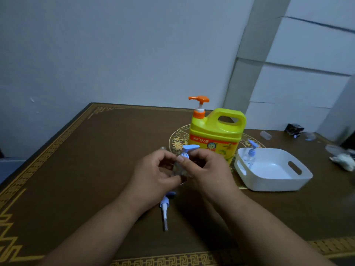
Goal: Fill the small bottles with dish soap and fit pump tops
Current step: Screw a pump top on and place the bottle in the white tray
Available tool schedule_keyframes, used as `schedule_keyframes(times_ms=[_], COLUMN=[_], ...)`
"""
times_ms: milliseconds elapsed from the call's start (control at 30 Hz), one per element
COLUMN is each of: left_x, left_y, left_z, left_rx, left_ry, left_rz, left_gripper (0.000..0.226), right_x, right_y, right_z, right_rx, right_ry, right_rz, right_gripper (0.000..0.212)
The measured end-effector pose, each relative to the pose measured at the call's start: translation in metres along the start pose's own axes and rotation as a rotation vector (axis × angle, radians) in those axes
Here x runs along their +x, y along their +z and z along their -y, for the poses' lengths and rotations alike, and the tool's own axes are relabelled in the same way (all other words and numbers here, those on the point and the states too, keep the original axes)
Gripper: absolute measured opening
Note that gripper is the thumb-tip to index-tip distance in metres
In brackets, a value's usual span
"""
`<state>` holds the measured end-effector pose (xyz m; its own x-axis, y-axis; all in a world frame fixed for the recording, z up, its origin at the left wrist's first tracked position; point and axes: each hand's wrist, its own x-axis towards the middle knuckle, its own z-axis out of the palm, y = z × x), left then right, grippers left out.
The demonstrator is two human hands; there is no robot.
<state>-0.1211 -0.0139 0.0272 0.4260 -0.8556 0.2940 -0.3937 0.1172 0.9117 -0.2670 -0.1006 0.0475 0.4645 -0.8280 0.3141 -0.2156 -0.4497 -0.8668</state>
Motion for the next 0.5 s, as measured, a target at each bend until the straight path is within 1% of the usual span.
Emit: schedule_keyframes(times_ms=[100, 233, 300, 367, 433, 500], left_x=[0.0, 0.001, 0.0, -0.003, -0.004, -0.004], left_y=[0.03, 0.081, 0.107, 0.132, 0.156, 0.174], left_z=[-0.021, -0.041, -0.049, -0.057, -0.064, -0.064], left_rx=[-0.026, -0.082, -0.121, -0.285, -0.467, -0.561], left_ry=[0.004, 0.039, 0.022, -0.063, -0.163, -0.238], left_rz=[-0.023, -0.061, -0.07, -0.031, 0.018, 0.03], left_gripper=[0.04, 0.044, 0.046, 0.049, 0.051, 0.05], right_x=[-0.005, -0.009, -0.011, -0.013, -0.015, -0.017], right_y=[-0.036, -0.084, -0.108, -0.13, -0.151, -0.168], right_z=[0.004, 0.006, 0.004, 0.001, -0.006, -0.011], right_rx=[-0.043, -0.19, -0.256, -0.33, -0.346, -0.36], right_ry=[0.009, 0.024, 0.04, 0.052, 0.075, 0.116], right_rz=[-0.032, -0.104, -0.121, -0.127, -0.143, -0.148], right_gripper=[0.024, 0.026, 0.025, 0.023, 0.023, 0.023])
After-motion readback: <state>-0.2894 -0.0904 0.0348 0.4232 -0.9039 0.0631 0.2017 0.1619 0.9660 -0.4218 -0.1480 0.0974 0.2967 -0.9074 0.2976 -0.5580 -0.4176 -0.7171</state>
